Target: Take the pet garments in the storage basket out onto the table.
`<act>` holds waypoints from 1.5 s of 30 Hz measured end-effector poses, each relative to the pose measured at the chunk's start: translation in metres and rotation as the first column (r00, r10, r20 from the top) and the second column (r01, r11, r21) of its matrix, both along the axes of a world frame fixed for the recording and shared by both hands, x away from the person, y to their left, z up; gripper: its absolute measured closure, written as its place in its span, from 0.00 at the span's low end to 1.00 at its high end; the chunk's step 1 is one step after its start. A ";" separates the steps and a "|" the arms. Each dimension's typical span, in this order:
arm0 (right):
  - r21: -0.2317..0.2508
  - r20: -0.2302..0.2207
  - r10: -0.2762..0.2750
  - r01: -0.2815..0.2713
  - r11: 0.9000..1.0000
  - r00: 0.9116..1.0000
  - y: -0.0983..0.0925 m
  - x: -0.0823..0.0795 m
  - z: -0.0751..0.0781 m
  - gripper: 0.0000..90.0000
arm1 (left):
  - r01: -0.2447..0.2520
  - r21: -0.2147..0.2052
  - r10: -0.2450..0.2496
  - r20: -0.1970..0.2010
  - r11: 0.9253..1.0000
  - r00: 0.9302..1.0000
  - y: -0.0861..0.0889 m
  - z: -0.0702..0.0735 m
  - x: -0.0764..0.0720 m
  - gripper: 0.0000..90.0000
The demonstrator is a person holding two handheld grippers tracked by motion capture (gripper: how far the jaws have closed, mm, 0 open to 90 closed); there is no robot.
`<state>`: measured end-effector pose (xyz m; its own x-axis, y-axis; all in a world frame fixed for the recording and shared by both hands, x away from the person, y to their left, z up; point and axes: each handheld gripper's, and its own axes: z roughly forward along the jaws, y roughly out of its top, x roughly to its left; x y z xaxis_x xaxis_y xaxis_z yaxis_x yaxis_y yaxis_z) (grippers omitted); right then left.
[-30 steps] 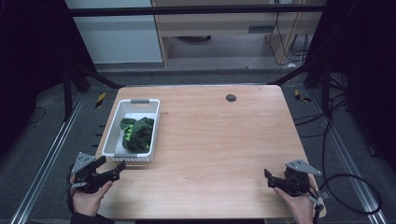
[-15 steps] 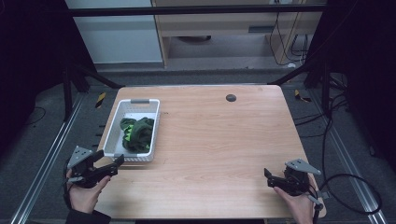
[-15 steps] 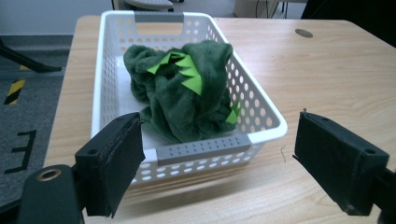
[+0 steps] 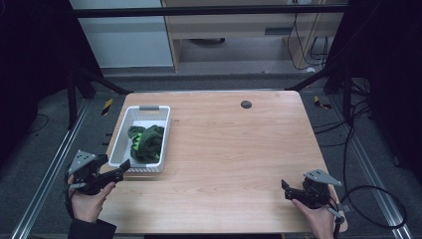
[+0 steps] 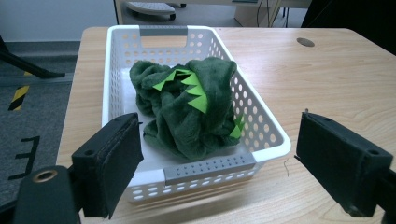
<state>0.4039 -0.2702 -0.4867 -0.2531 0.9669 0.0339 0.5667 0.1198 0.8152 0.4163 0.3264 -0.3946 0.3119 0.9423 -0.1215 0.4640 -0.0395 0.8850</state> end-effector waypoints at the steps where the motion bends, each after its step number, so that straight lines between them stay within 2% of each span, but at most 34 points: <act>1: -0.001 0.000 0.000 0.000 1.000 1.000 0.000 0.000 0.000 0.11 | 0.001 0.000 -0.001 0.001 1.000 1.000 0.000 0.001 0.001 0.15; 7: 0.002 0.002 -0.001 0.001 1.000 1.000 0.000 0.000 0.001 0.10 | 0.001 0.019 -0.001 0.010 1.000 1.000 -0.004 0.007 0.007 0.14; 20: 0.003 0.002 0.002 -0.002 1.000 1.000 0.000 0.000 0.001 0.10 | -0.002 0.029 0.001 0.011 1.000 1.000 -0.010 0.013 0.023 0.14; 45: 0.000 -0.006 0.015 -0.015 1.000 1.000 0.000 0.001 0.000 0.10 | -0.007 0.074 0.009 -0.033 0.997 0.999 -0.017 0.014 0.057 0.13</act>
<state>0.4052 -0.2697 -0.4868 -0.2669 0.9631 0.0357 0.5701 0.1279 0.8116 0.4729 0.3099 -0.3803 0.3010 0.9516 -0.0617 0.4934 -0.1001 0.8640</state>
